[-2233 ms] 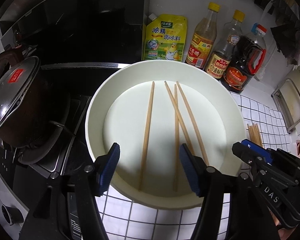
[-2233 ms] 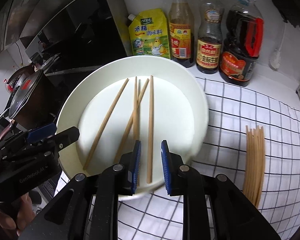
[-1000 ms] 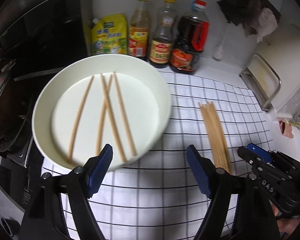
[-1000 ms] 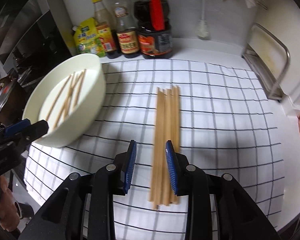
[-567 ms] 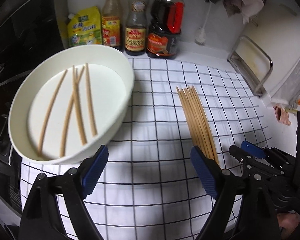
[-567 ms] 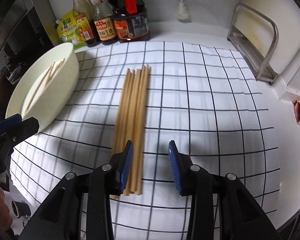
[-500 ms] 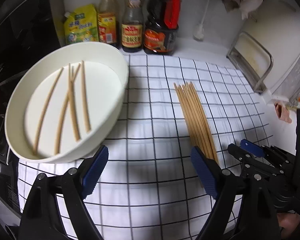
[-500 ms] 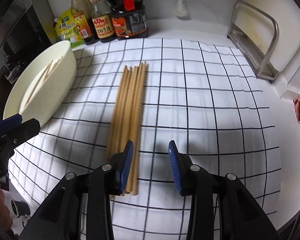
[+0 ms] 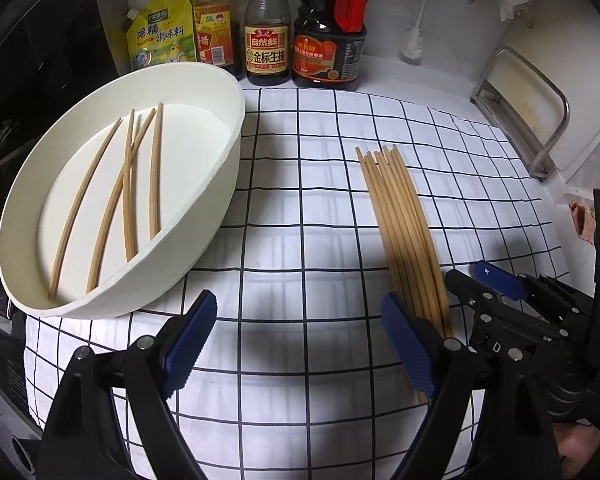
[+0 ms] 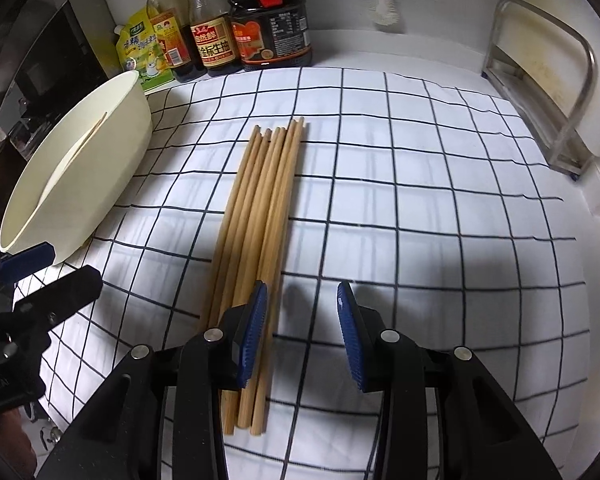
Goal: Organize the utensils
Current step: 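Move both open tools back toward the remaining chopsticks, then close the left tool on a chopstick while the right tool grasps another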
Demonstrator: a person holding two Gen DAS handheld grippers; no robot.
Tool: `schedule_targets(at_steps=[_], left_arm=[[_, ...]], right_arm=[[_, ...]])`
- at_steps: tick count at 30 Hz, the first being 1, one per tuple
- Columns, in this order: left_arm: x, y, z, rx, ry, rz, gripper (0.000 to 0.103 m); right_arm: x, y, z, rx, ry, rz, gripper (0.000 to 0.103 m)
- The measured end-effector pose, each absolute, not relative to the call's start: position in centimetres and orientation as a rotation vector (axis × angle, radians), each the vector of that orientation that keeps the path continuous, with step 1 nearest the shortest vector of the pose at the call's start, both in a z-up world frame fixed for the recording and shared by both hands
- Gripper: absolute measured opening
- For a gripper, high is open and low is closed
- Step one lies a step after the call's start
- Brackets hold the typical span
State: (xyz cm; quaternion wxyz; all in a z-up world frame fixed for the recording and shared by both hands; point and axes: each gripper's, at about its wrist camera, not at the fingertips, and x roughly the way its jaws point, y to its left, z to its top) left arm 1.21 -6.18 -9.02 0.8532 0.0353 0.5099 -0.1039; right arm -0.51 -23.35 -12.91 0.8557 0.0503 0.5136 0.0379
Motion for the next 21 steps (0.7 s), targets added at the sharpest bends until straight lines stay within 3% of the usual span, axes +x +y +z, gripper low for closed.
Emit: schedule_targets(at_steps=[21], left_arm=[[2.4, -9.2, -11.7, 0.059, 1.115, -0.214, 0.083]], right_arm=[[-0.8, -26.4, -14.0, 0.111, 1.084, 0.063, 0.035]])
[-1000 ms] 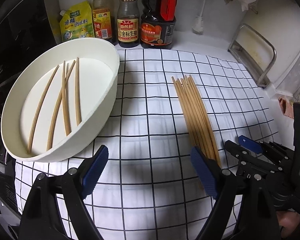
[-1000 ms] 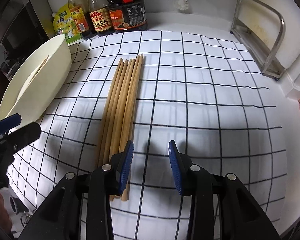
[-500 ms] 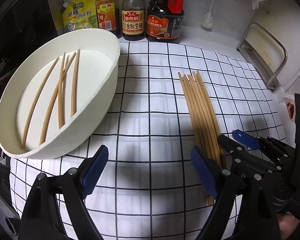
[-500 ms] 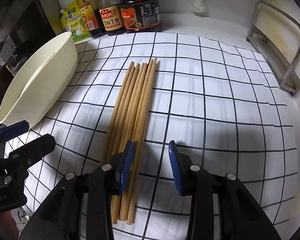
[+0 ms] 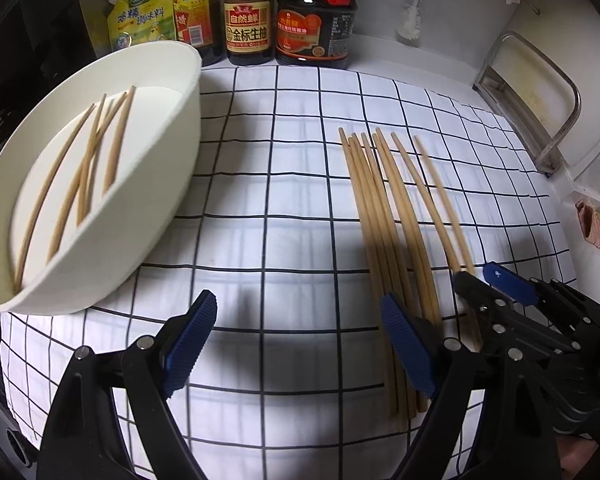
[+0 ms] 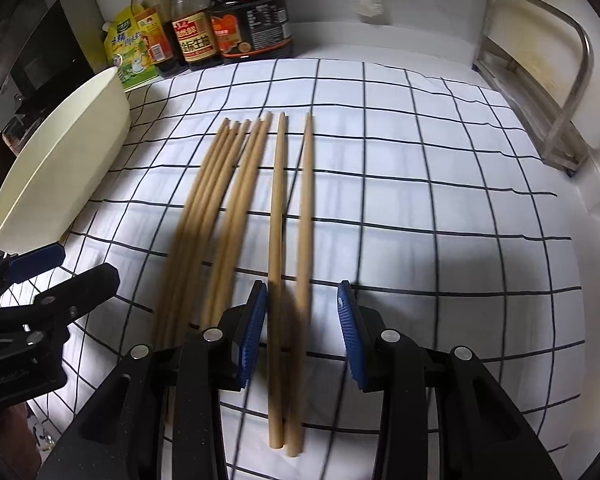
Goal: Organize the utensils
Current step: 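Close the left tool on a chopstick while the right tool grasps another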
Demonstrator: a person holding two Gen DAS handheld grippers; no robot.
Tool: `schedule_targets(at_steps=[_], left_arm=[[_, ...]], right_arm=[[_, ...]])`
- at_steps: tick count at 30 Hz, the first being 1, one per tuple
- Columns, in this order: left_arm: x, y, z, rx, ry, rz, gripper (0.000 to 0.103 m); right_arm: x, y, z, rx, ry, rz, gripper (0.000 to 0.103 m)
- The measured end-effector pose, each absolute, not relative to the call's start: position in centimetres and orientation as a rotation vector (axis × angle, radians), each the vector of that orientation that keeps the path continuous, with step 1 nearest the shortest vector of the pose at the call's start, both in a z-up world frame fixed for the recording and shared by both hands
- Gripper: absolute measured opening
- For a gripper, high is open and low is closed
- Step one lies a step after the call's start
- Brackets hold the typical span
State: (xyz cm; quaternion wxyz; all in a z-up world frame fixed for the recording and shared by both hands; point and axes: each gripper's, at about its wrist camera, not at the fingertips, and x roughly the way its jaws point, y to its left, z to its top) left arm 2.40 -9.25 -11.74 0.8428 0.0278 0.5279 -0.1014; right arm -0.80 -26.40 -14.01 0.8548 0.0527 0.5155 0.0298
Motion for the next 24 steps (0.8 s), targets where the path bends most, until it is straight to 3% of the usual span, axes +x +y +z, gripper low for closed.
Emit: schedule_targets(at_steps=[24], left_arm=[[2.9, -10.1, -13.9, 0.065, 1.148, -0.172, 0.083]], right_arm=[[-0.7, -28.1, -14.4, 0.046, 1.059, 0.001, 0.035]])
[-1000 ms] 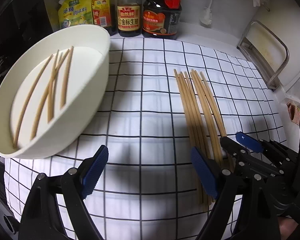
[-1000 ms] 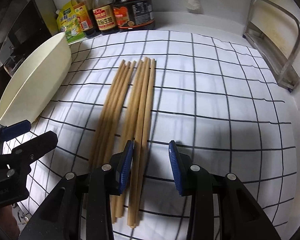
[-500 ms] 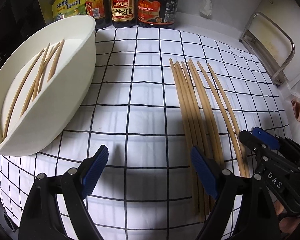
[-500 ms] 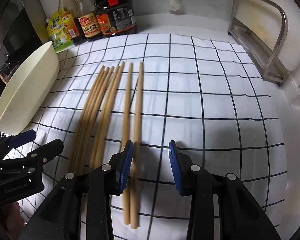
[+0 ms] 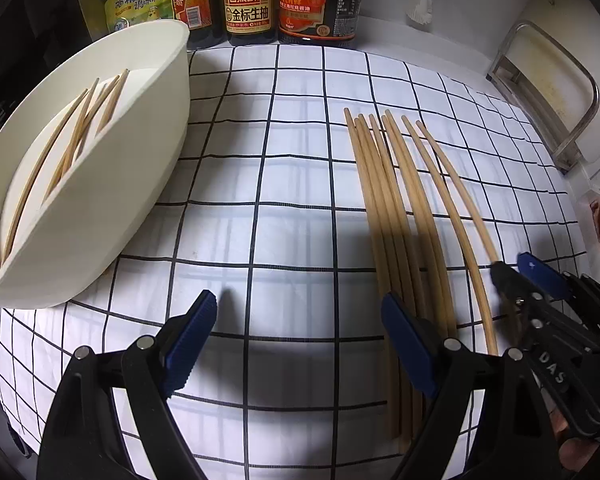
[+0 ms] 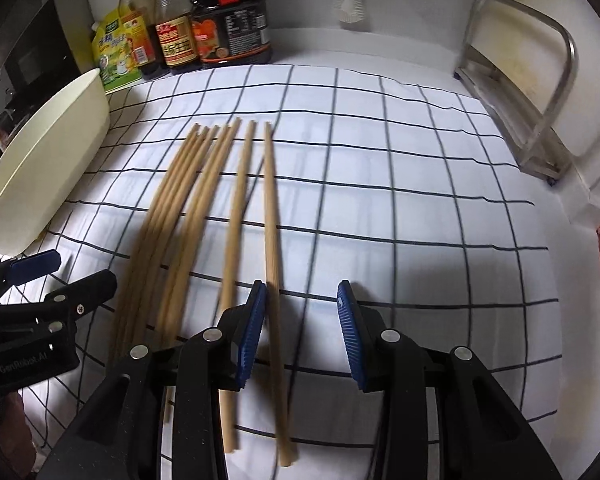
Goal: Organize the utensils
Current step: 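Close the left tool on a chopstick while the right tool grasps another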
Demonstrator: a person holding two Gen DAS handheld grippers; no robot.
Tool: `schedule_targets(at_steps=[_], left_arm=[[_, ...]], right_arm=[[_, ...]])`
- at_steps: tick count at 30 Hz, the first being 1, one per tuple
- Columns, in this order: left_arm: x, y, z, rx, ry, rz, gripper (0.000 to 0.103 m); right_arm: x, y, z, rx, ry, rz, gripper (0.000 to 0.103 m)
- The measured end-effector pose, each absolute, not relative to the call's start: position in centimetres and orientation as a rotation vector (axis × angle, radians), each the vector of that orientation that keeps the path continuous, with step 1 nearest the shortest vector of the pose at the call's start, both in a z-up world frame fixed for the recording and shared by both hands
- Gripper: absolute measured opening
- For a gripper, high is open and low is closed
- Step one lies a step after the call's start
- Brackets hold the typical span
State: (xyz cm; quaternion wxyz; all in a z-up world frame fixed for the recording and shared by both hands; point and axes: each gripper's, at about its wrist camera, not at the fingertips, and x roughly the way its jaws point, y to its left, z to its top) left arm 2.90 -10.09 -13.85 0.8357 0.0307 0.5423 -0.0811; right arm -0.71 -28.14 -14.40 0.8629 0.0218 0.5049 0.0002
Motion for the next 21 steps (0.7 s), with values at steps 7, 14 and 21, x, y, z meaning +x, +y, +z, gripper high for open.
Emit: schedule_targets(at_steps=[7, 14, 21], left_arm=[[3.0, -10.7, -13.8, 0.076, 1.14, -0.185, 0.083], [3.0, -11.0, -14.2, 0.08, 1.139, -0.181, 0.085], [3.0, -10.7, -14.5, 0.08, 1.143, -0.164, 0.09]], right_arm=[[-0.7, -28.4, -14.4, 0.044, 1.055, -0.006, 0.035], [-0.7, -28.4, -14.4, 0.044, 1.053, 0.0, 0.035], [-0.6, -28.2, -14.5, 0.018, 1.047, -0.002, 0.035]])
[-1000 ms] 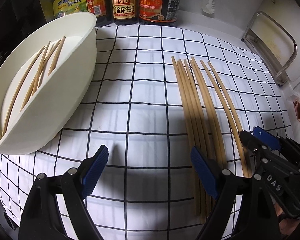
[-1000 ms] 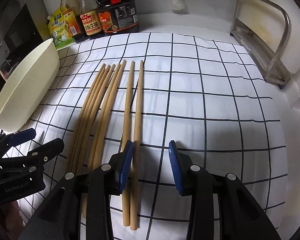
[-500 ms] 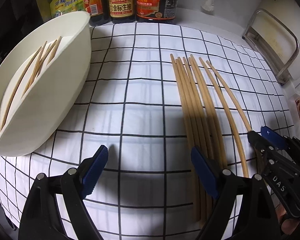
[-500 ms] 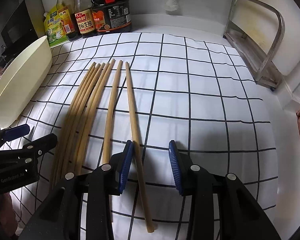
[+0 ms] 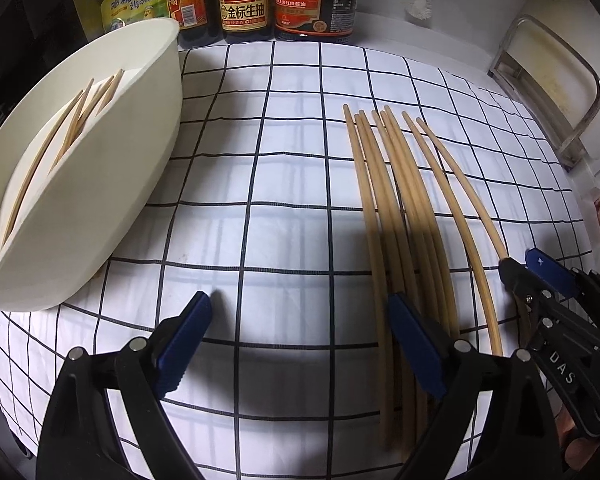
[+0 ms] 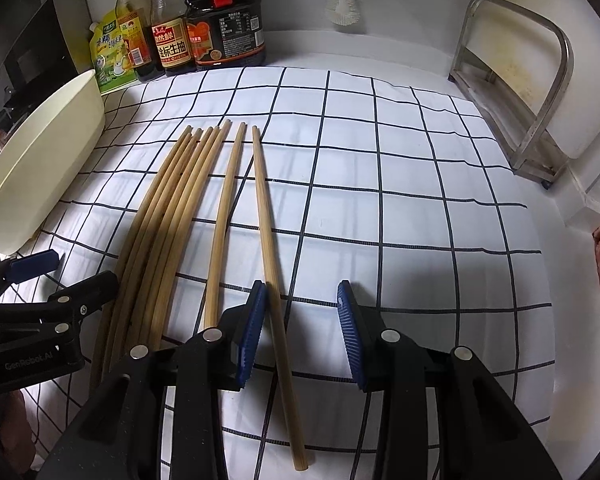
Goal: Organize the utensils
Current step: 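Close the left tool on a chopstick while the right tool grasps another, then carry both held chopsticks over the white basin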
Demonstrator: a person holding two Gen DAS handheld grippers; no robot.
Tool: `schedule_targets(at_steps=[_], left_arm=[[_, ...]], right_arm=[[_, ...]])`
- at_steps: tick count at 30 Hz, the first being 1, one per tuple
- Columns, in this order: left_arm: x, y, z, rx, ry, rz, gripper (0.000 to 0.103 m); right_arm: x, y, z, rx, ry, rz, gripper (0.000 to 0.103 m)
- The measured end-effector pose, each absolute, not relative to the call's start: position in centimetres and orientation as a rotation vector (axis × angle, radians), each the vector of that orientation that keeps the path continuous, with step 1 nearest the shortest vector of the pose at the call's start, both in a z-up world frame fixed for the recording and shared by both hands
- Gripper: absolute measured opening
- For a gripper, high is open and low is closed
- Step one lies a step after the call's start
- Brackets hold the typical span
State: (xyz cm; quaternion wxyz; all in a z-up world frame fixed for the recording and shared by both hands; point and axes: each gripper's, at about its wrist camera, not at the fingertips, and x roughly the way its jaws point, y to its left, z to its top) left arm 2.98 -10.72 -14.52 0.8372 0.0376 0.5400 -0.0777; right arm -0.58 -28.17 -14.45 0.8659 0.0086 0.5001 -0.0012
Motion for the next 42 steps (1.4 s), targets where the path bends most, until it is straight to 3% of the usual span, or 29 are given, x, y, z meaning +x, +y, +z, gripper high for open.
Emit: schedule_targets(at_steps=[11, 17, 21, 24, 32, 42], left_arm=[[3.3, -10.9, -14.6, 0.144, 1.132, -0.117, 0.088], [3.3, -12.3, -13.9, 0.174, 1.107, -0.155, 0.056], [3.3, -12.8, -13.7, 0.158, 1.113, -0.209, 0.027], [3.3, -13.4, -13.6, 0.168, 1.117, -0.235, 0.007], [3.7, -12.4, -12.8, 0.134, 1.142, -0.257, 0.007], [5.1, -9.9, -5.9, 0.103, 1.042, -0.304, 0.007]], right_arm=[[-0.2, -28.1, -14.6, 0.0, 1.038, 0.008, 0.035], [0.4, -27.5, -14.6, -0.011, 1.021, 0.021, 0.035], [0.6, -26.7, -14.6, -0.038, 1.022, 0.063, 0.013], [0.9, -26.5, -14.5, -0.041, 1.037, 0.08, 0.006], [0.5, -27.5, -13.0, 0.057, 1.044, 0.074, 0.006], [0.8, -25.3, -6.9, 0.119, 0.969, 0.07, 0.006]])
